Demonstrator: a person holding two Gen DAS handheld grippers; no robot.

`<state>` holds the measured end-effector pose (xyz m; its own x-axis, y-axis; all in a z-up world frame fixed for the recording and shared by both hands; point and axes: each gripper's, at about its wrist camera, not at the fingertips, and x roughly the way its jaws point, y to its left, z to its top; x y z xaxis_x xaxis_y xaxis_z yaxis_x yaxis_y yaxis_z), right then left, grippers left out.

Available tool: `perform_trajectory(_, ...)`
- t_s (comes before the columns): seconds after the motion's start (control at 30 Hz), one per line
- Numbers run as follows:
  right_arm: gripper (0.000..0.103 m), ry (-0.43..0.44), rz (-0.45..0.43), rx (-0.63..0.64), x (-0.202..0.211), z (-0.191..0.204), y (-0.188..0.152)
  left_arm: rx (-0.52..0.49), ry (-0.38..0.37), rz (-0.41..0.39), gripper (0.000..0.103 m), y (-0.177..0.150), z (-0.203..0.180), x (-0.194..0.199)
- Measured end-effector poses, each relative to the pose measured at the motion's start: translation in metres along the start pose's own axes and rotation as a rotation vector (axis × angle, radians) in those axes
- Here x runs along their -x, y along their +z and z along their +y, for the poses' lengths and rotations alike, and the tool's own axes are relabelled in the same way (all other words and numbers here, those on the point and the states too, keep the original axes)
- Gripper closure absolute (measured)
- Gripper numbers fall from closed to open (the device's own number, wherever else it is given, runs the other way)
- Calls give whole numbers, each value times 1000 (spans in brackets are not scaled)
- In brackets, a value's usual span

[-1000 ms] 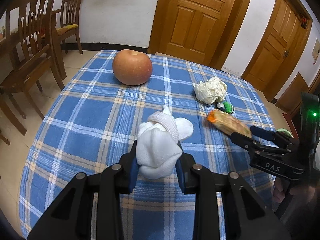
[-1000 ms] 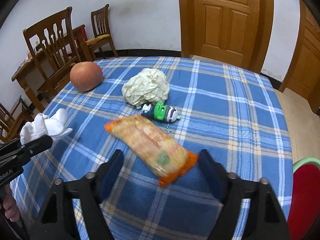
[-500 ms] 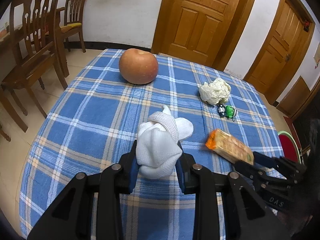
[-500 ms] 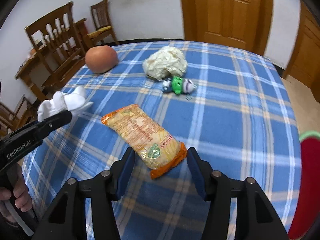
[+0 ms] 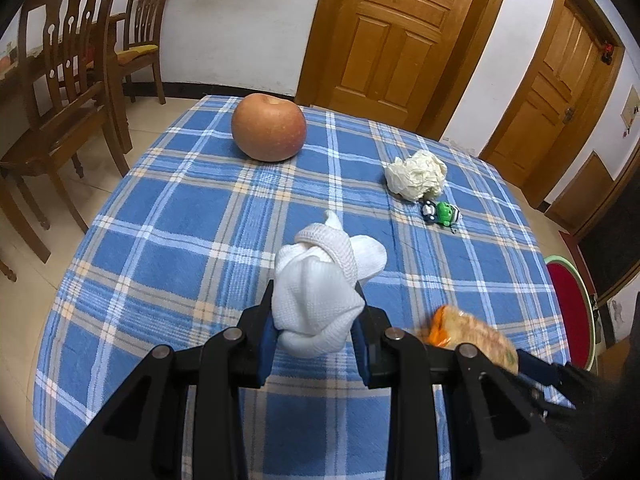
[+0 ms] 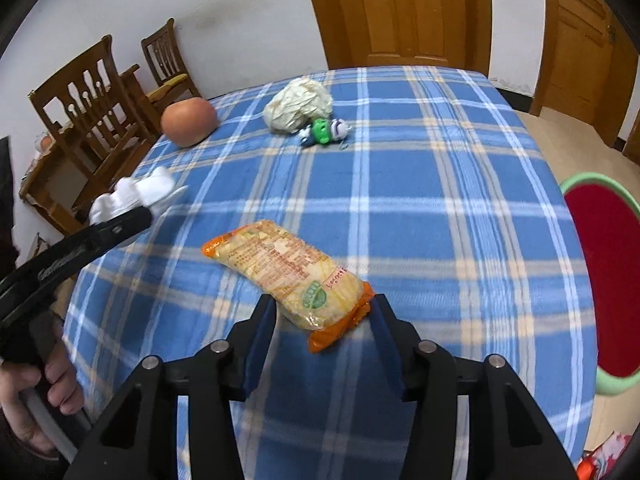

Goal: Collect trash
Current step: 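Lift the snack bag off the table with the right gripper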

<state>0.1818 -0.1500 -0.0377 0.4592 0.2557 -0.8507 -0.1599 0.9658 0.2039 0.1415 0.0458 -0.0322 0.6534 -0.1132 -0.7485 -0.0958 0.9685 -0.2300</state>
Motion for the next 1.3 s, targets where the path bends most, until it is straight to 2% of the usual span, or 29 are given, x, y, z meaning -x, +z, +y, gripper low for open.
perform_trajectory(0.4, 50, 90, 5, 66, 10, 30, -21, -10, -6, -2, 71, -8, -1, 9)
perform_trajectory(0.63, 38, 35, -72, 68, 20, 28, -17, -1, -1, 3, 71, -15, 5, 12)
perform_trajectory(0.77, 27, 3, -103, 65, 19, 23, -11, -2, -2, 7, 71, -17, 6, 13)
perform_trajectory(0.87, 26, -12, -97, 53, 11, 21, -6, -6, -2, 8, 71, -18, 5, 14)
perform_trajectory(1.23, 27, -1, -48, 55, -12, 22, -5, -3, 0, 11, 71, -19, 5, 14)
perform_trajectory(1.27, 32, -6, -47, 56, -14, 23, -6, -2, -1, 10, 71, -19, 5, 14)
perform_trajectory(1.3, 41, -20, -56, 61, -13, 24, -7, -2, 0, 10, 71, -19, 6, 14)
